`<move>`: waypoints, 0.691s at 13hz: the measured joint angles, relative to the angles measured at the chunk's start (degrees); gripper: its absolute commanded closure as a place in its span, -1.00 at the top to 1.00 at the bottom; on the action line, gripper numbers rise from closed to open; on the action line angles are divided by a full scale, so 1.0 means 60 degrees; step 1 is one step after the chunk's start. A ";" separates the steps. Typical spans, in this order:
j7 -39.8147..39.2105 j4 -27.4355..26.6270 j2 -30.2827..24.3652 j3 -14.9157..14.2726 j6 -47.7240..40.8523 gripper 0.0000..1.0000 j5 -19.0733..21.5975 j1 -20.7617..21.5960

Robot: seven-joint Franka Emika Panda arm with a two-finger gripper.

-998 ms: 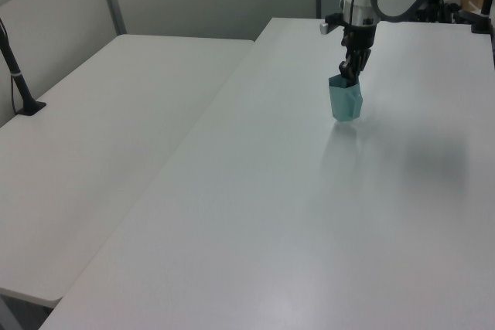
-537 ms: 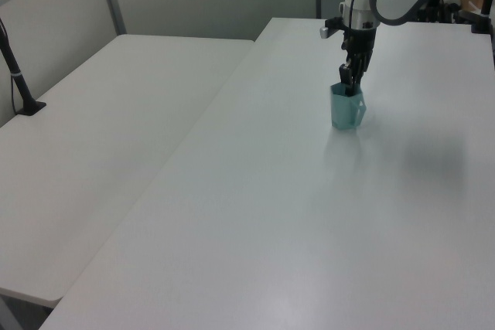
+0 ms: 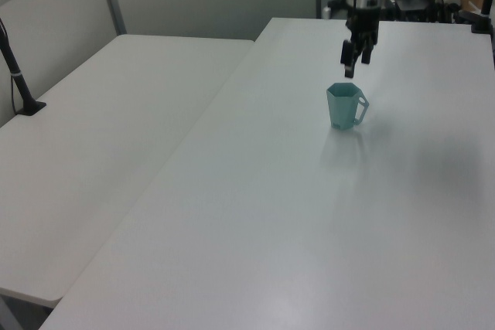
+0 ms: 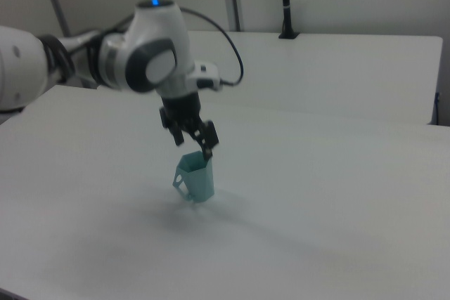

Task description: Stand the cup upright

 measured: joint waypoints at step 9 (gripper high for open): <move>-0.1704 0.1514 -0.1568 0.0017 -0.2453 1.00 -0.0105 0.0313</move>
